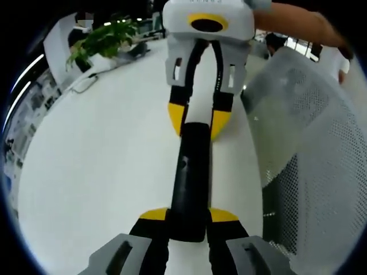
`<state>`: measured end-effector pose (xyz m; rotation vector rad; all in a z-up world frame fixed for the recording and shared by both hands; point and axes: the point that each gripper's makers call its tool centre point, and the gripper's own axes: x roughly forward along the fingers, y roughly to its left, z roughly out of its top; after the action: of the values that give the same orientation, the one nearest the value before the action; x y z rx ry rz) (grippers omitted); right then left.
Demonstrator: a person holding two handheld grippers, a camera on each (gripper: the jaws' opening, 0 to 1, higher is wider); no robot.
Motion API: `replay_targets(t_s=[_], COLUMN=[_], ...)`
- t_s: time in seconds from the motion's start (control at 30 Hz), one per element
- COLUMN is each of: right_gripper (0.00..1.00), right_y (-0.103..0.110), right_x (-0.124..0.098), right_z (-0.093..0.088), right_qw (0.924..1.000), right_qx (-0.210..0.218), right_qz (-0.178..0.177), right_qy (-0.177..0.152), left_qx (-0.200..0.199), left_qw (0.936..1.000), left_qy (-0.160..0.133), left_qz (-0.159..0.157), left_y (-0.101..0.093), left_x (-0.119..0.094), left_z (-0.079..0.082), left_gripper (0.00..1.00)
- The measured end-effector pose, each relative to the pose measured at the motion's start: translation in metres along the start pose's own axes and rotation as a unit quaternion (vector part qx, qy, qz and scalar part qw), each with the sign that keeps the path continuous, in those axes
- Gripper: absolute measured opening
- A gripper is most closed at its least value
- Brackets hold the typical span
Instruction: Press the specified remote control buttons in sequence, fully releasing each button before pressing the next.
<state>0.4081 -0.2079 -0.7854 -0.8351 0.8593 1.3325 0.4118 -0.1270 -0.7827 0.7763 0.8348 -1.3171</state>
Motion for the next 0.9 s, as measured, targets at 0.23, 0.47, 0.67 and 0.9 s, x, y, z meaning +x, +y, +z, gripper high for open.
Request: replay_targets(t_s=[0.23, 0.47, 0.67, 0.9], right_gripper=[0.21, 0.22, 0.25, 0.26], right_y=[-0.0009, 0.0007, 0.0013, 0.0026], right_x=[0.0003, -0.0005, -0.0008, -0.006], right_z=[-0.0026, -0.0024, -0.0043, -0.0052], right_qw=[1.0, 1.0, 0.9999, 0.9998], right_qx=[0.002, 0.009, 0.013, 0.017], right_qz=[-0.001, -0.004, -0.003, -0.006], right_qy=[0.0, -0.002, 0.001, 0.0], left_qx=[0.007, 0.007, 0.006, 0.001], left_qw=[1.0, 1.0, 1.0, 1.0], left_qy=[0.003, 0.001, 0.002, -0.001], left_qz=[0.003, 0.004, 0.005, 0.001], left_y=[-0.0003, -0.0009, -0.002, -0.002], left_x=[0.0008, 0.0009, 0.0006, 0.0005], left_z=[0.0003, 0.0002, -0.0004, -0.001], left_gripper=[0.24, 0.24, 0.24, 0.24])
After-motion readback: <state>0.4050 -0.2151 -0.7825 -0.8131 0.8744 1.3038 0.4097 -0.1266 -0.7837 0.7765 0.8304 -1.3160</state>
